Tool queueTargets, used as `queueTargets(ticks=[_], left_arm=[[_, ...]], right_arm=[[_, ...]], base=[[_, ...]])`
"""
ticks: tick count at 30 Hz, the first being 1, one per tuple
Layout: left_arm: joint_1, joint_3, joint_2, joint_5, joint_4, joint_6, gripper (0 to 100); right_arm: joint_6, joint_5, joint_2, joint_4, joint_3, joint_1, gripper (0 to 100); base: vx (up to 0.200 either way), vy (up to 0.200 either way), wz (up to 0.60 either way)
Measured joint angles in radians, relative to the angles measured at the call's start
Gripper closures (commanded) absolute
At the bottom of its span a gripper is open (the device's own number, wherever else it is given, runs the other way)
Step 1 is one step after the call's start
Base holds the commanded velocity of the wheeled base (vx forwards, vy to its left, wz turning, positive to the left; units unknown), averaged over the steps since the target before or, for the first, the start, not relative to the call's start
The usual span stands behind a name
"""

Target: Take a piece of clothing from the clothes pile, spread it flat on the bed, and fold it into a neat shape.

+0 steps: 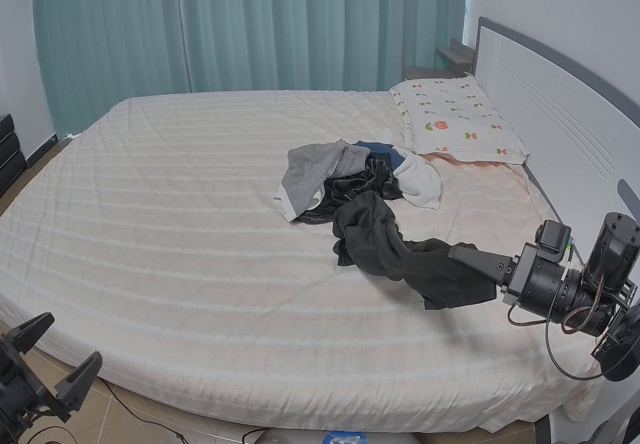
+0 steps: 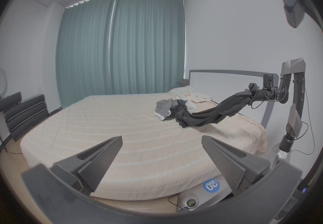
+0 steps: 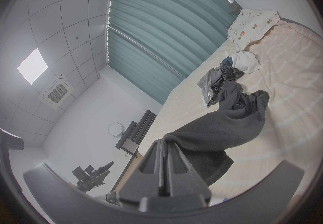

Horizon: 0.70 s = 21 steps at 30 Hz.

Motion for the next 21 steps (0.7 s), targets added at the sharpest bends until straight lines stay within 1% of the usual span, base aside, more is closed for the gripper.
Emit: queueTargets(ticks=[5, 8, 16, 20, 21], left_arm=[[-0.066, -0.026, 0.236, -0.004, -0.12, -0.015, 0], [-0.12, -0.04, 0.391, 0.004, -0.226, -0.042, 0], [-0.271, -0.091, 0.779, 0.089, -0.516, -0.097, 0], [-0.339, -0.147, 0.989, 0.129, -0.634, -0.117, 0], [-0.348, -0.156, 1.019, 0.134, -0.649, -0.12, 0]], right_arm=[[-0.001, -0.002, 0.0, 0.0, 0.006, 0.001, 100], [-0.003, -0.002, 0.0, 0.0, 0.008, 0.006, 100], [-0.004, -0.004, 0.002, 0.002, 0.014, 0.019, 100], [-0.005, -0.005, 0.005, 0.002, 0.015, 0.024, 100], [-0.005, -0.005, 0.005, 0.002, 0.015, 0.026, 100]], base=[[0.0, 0.0, 0.0], [0.0, 0.0, 0.0], [0.0, 0.0, 0.0], [0.0, 0.0, 0.0], [0.0, 0.0, 0.0]])
